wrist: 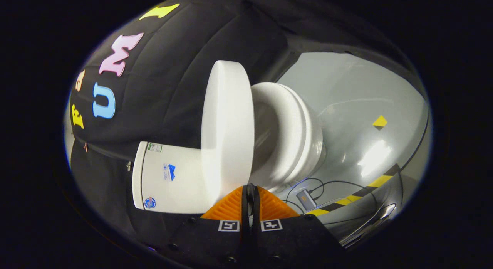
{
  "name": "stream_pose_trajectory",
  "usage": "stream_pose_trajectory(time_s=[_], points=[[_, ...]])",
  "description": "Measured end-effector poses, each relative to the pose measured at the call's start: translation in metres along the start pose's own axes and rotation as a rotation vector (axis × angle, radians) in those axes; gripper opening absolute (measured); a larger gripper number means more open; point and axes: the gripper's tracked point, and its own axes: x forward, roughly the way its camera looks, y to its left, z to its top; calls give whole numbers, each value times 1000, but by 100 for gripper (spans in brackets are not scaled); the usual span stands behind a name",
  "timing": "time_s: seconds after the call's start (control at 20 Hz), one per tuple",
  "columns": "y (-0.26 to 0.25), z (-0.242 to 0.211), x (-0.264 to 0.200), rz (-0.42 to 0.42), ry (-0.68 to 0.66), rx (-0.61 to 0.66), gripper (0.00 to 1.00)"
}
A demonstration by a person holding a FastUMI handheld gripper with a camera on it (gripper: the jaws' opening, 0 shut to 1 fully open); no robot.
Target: Open the toilet lid.
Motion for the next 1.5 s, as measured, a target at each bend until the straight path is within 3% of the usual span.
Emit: stream_pose_trajectory(time_s=[0.25, 0.45, 0.95, 1.5], points=[[58, 4, -28, -50, -69, -90, 5], [85, 4, -39, -131, -120, -148, 5], [157, -14, -54, -244, -195, -304, 5], [251, -58, -50, -249, -251, -453, 6]])
